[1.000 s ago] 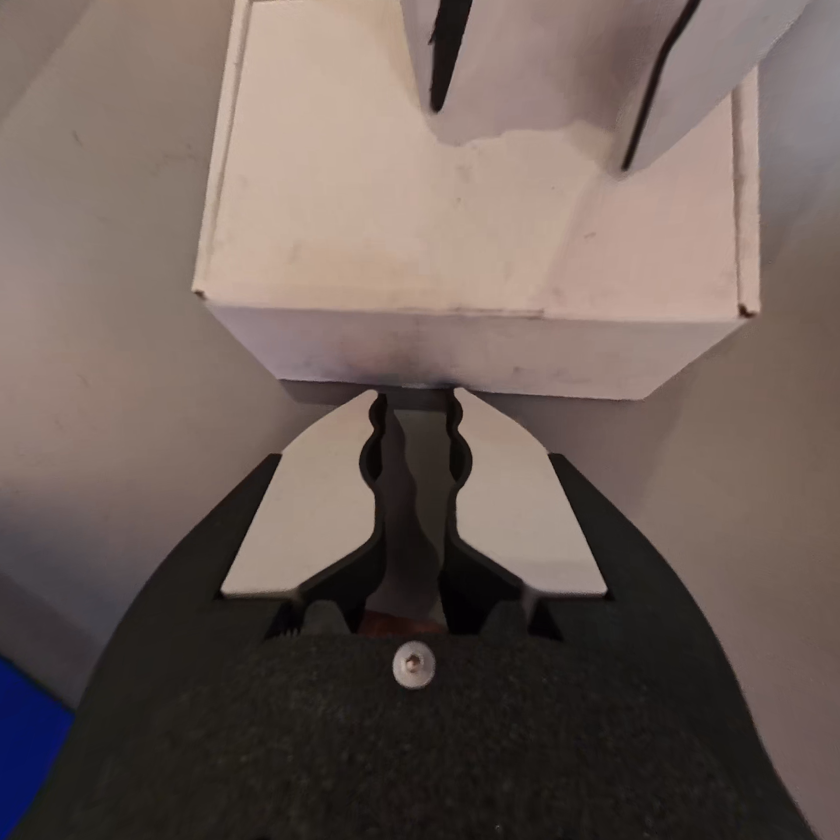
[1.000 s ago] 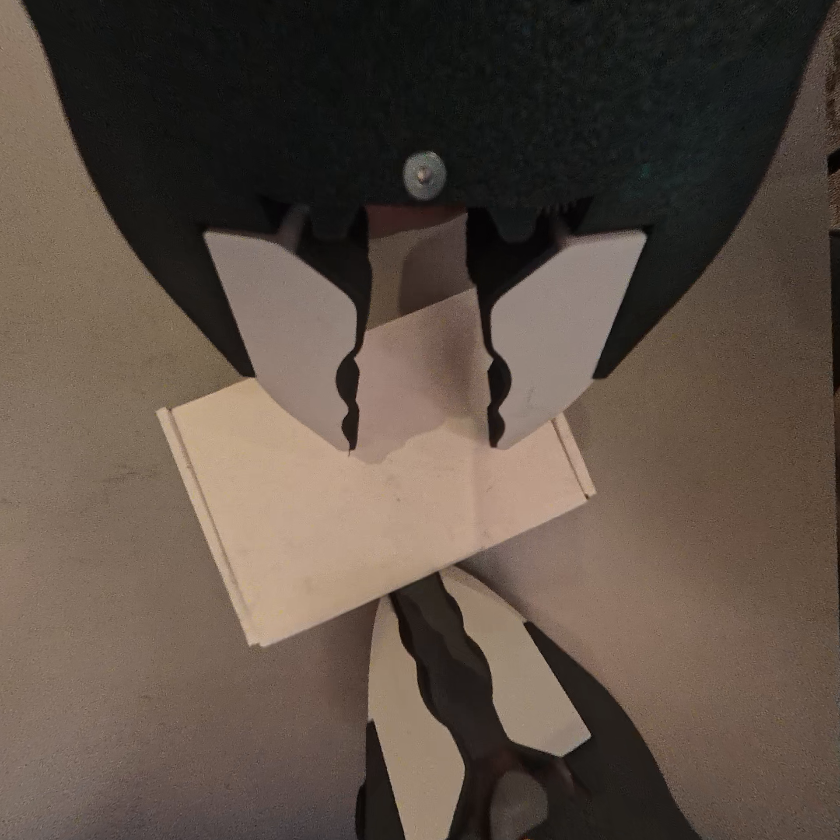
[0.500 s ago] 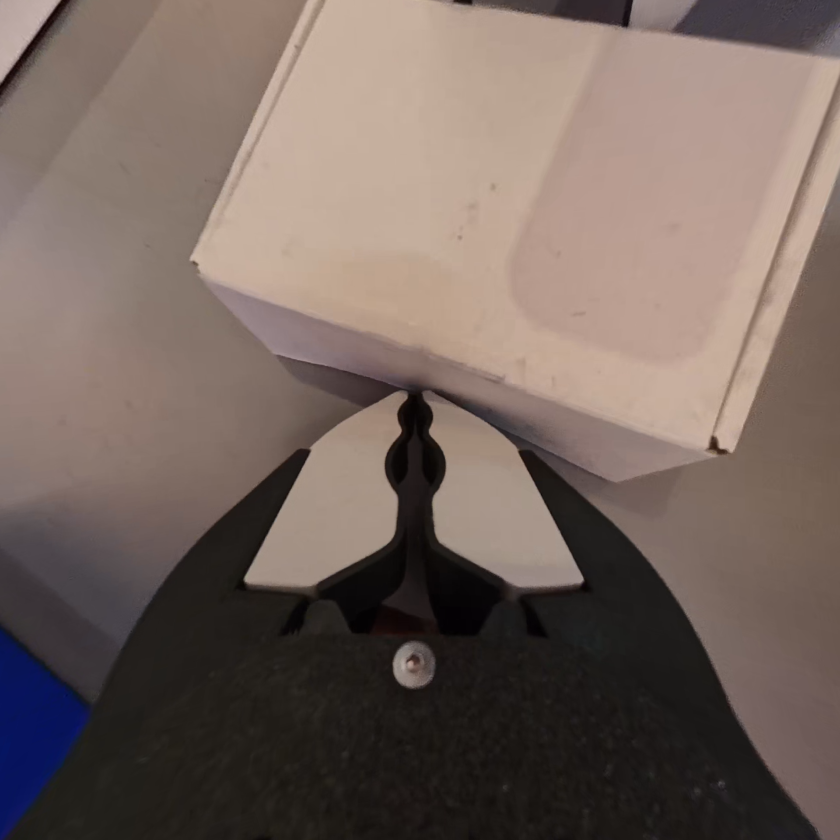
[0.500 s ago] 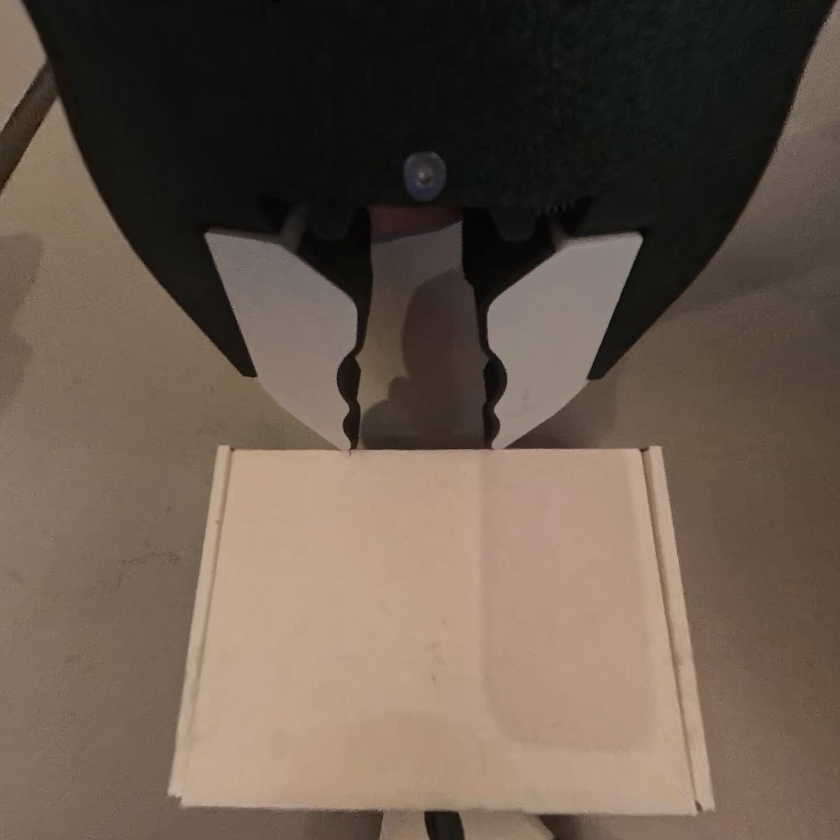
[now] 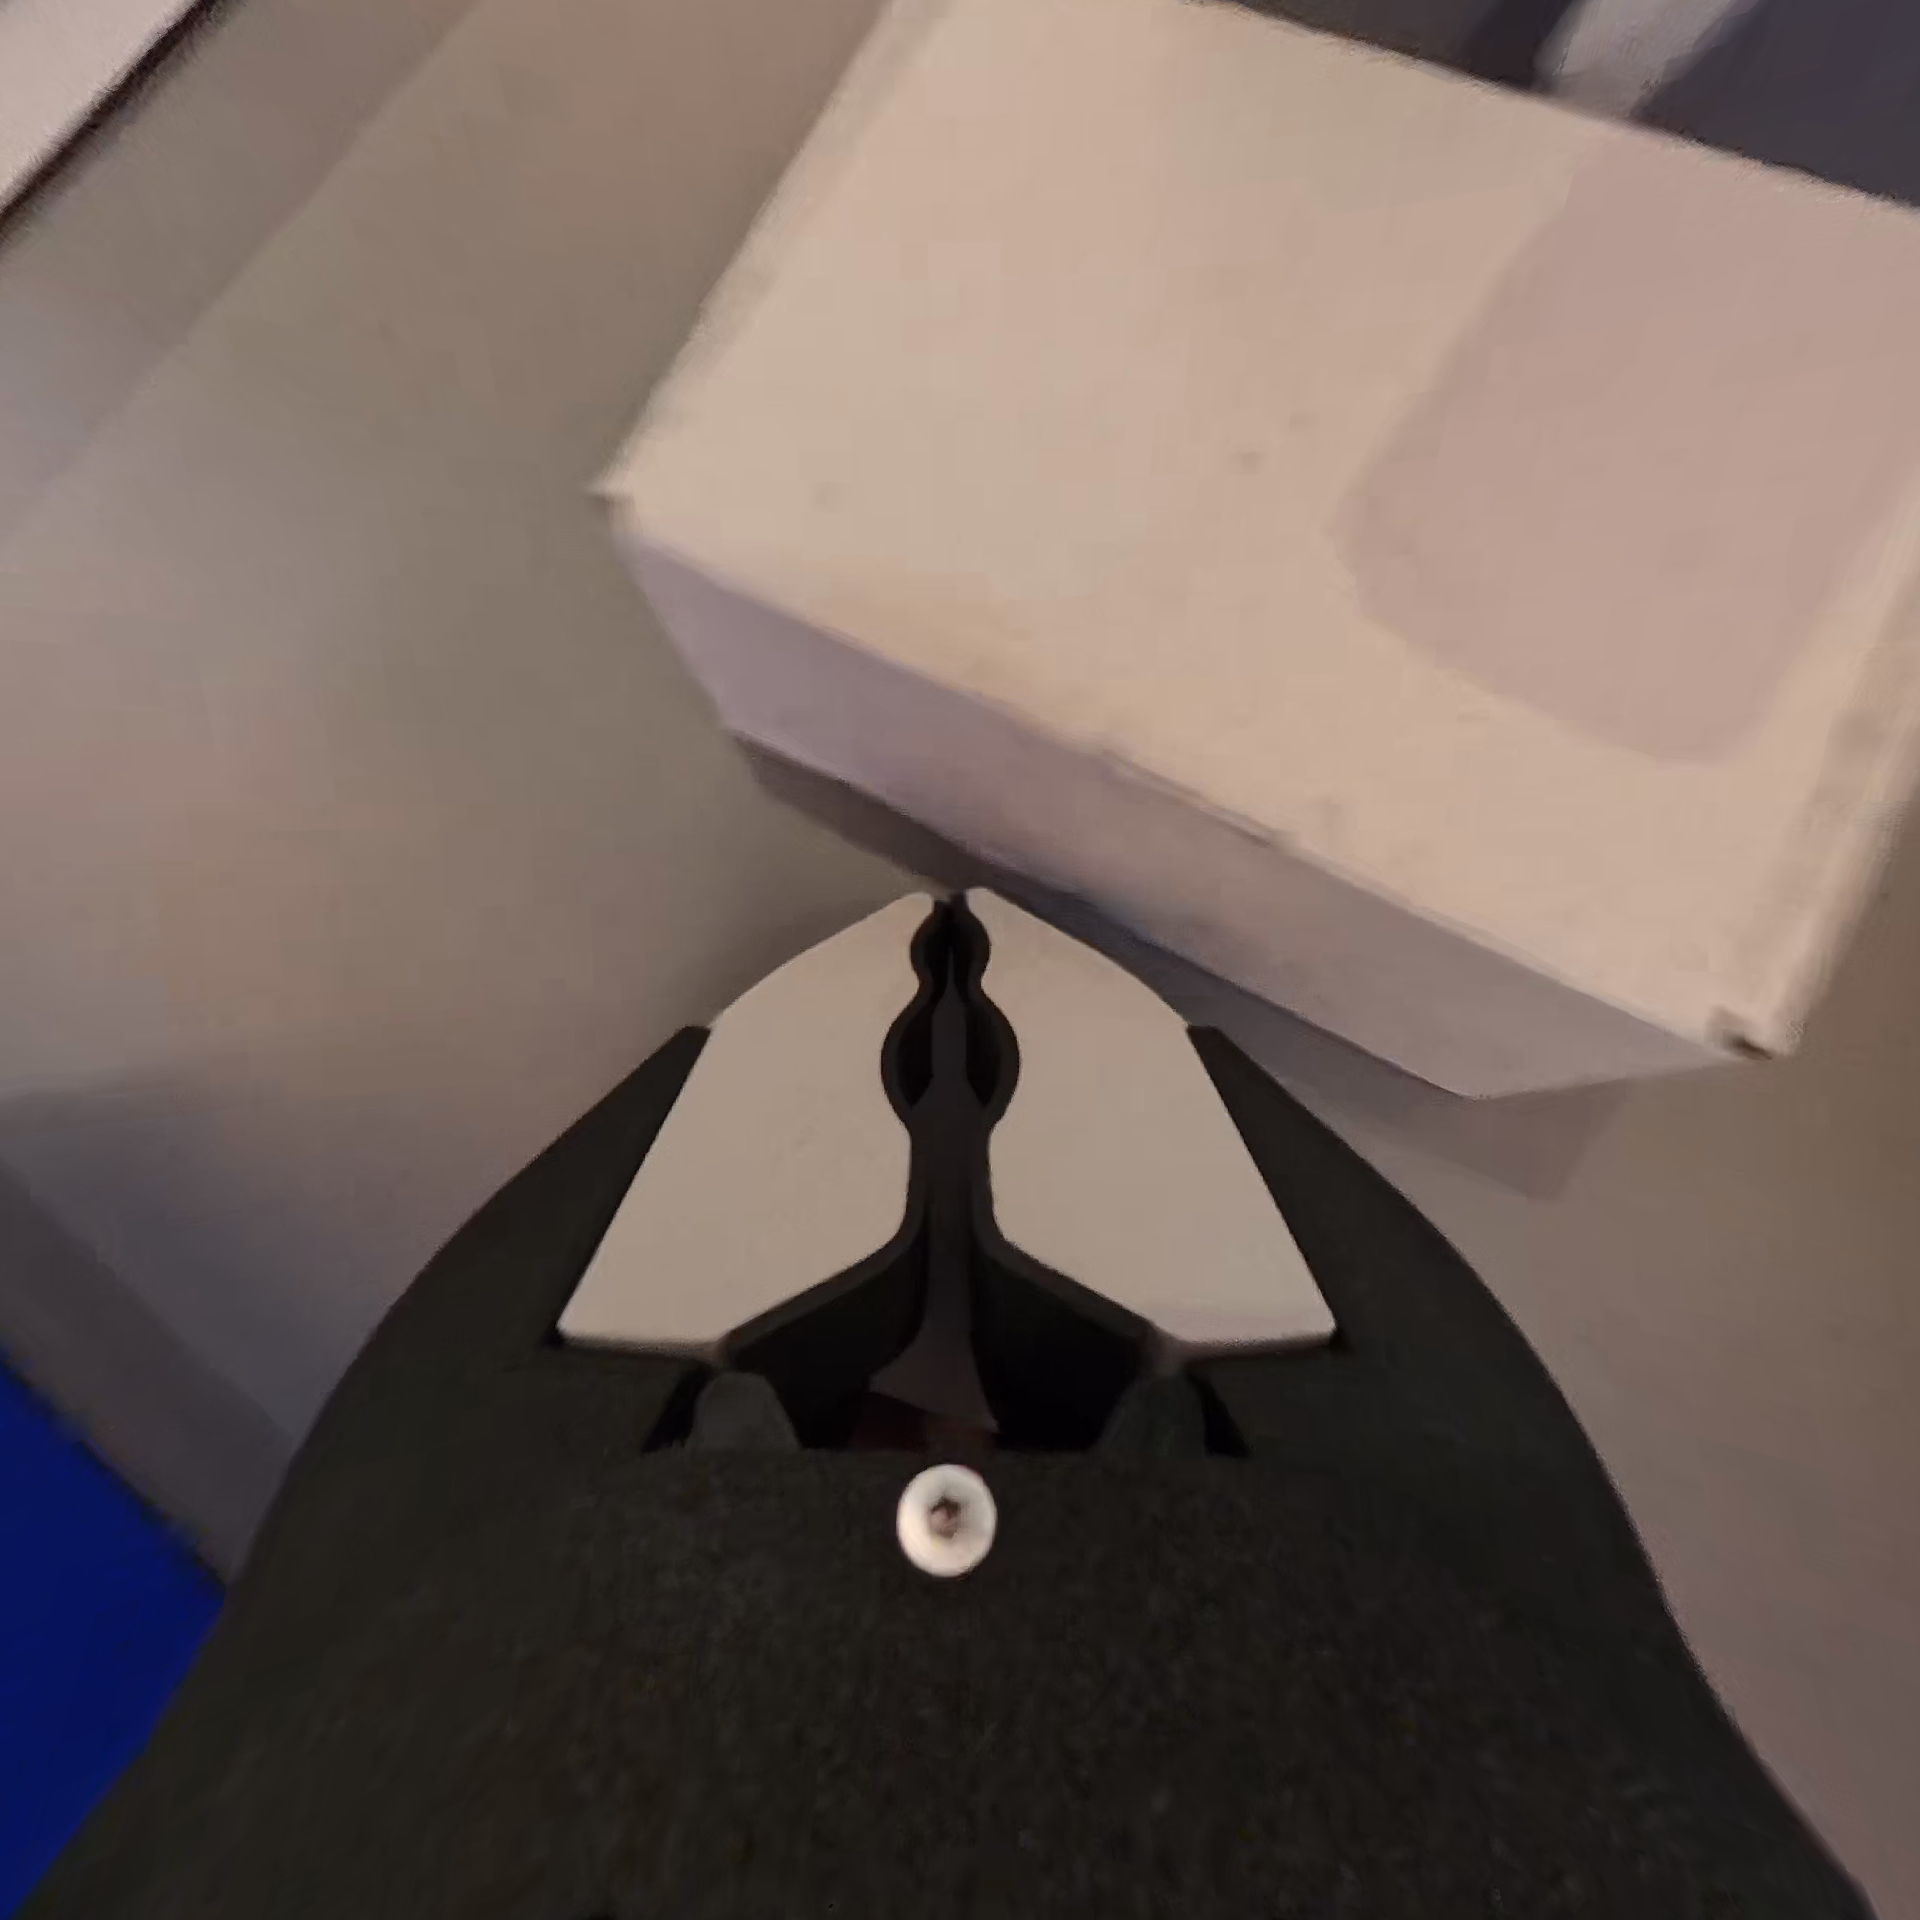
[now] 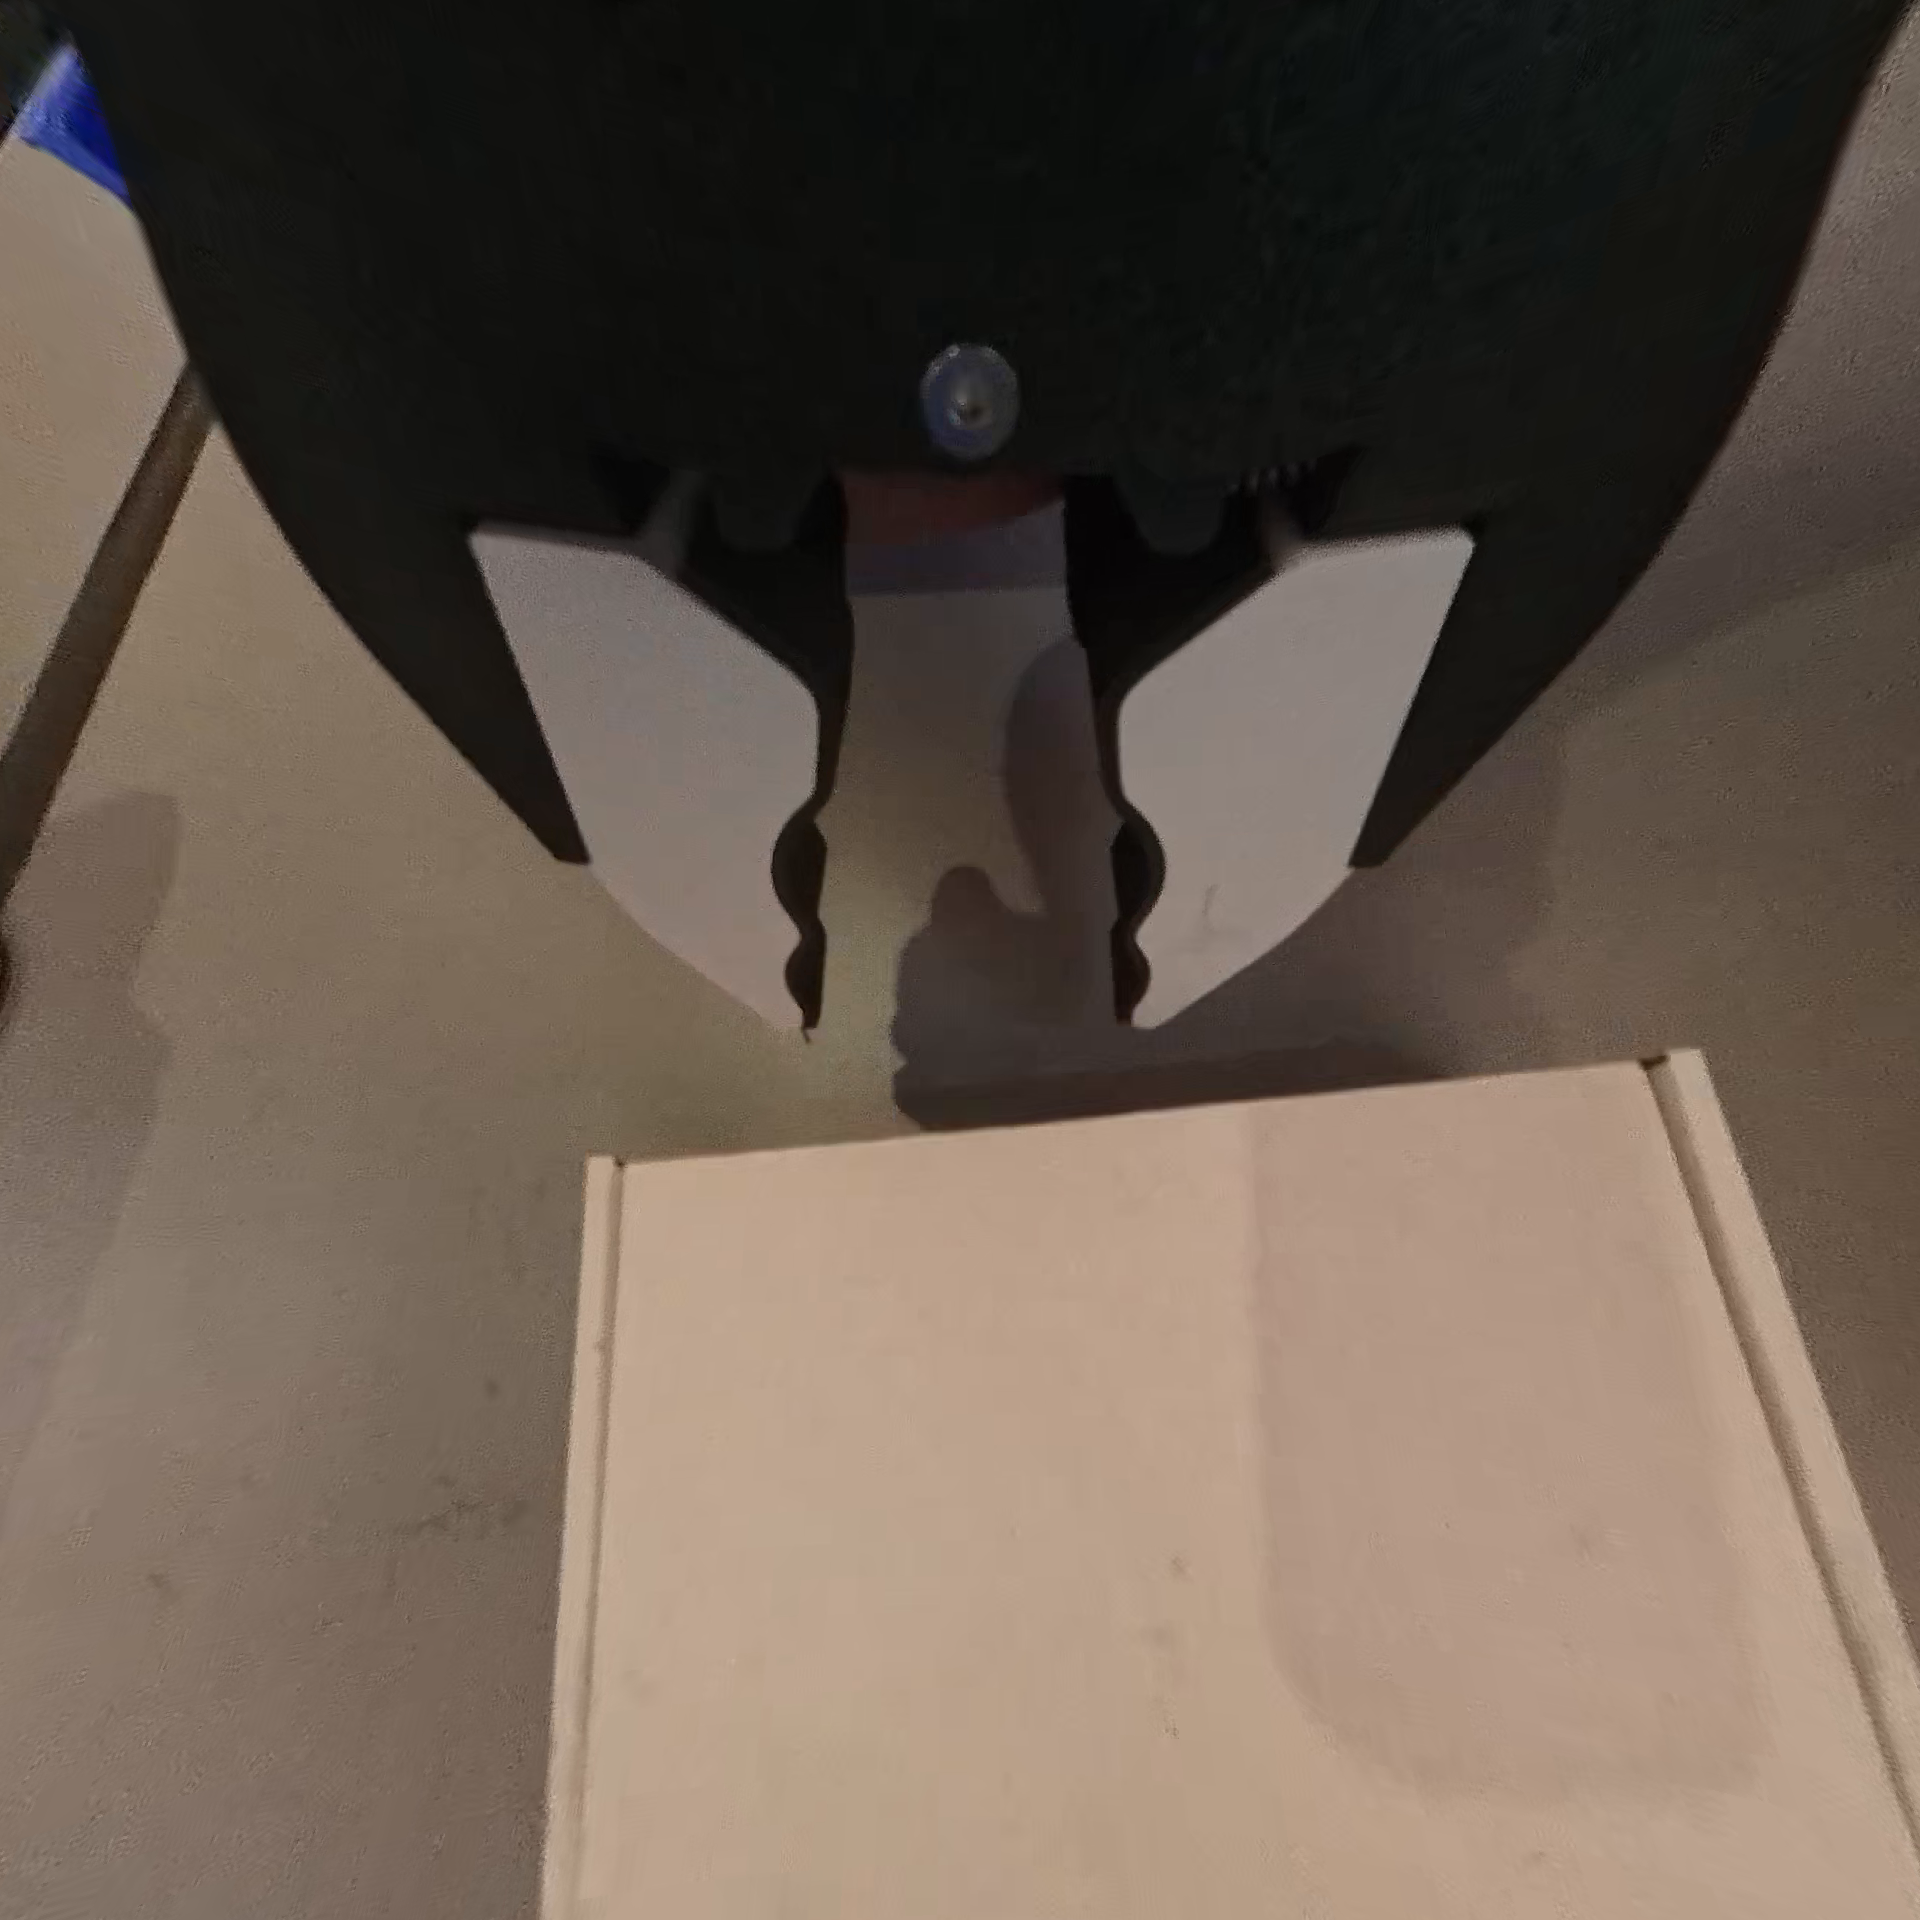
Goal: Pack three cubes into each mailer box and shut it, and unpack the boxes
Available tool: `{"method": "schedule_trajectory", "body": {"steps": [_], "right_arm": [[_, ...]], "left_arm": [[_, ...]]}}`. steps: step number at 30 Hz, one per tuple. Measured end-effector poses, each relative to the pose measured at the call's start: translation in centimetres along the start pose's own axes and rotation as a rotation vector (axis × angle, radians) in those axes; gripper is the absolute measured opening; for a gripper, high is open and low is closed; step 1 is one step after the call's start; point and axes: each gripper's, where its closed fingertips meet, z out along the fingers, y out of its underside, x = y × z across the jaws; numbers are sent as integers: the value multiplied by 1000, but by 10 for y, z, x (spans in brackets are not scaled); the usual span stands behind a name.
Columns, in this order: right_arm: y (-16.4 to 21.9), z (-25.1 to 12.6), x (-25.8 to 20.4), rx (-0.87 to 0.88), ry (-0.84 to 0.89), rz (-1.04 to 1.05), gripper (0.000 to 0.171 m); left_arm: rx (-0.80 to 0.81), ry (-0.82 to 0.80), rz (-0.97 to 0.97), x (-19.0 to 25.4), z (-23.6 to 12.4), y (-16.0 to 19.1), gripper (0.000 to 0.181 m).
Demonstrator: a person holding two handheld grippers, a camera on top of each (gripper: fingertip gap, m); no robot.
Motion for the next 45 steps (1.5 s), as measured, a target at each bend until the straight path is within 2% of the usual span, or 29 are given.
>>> {"method": "schedule_trajectory", "body": {"steps": [1,5,9,16,19,21,23,27,29,32,33,35,36,37,40,42,45], "right_arm": [[2,-3,5,3,36,3,52],[-4,-4,29,13,126,33,46],[-13,10,32,30,60,48,43],[-15,11,26,57,54,52,44],[-13,11,26,56,80,70,45],[-2,4,34,12,162,109,46],[9,-9,26,-25,196,160,47],[13,-24,-28,-65,229,267,46],[3,-15,-57,-13,214,248,45],[2,6,-73,-32,207,250,47],[-5,10,-82,-3,158,256,32],[-12,12,-91,17,140,226,19],[-13,13,-93,16,151,204,7],[-12,13,-93,5,171,193,7],[-4,9,-86,-27,213,223,15],[8,2,-81,-62,225,266,27],[28,-34,-72,-118,269,371,46]], "left_arm": [[-19,-61,-24,-14,1,0,0],[-57,-143,-94,-41,14,-11,0],[-69,-73,-92,-38,31,-20,0],[-48,-37,-36,-32,33,-24,0],[-59,-44,-37,-33,32,-23,0],[-57,-53,-61,-30,22,-21,0],[-83,-111,-43,-27,4,-10,0],[-101,14,4,29,-18,23,0],[-56,37,20,44,-21,26,0],[-42,101,9,60,-20,21,0],[-44,86,6,61,-18,19,0],[-43,21,66,58,-17,17,0],[-48,4,92,58,-17,17,0],[-56,-7,99,59,-17,17,0],[-49,8,77,65,-18,17,0],[-12,68,54,79,-20,17,0],[80,110,7,101,-30,4,0]]}}
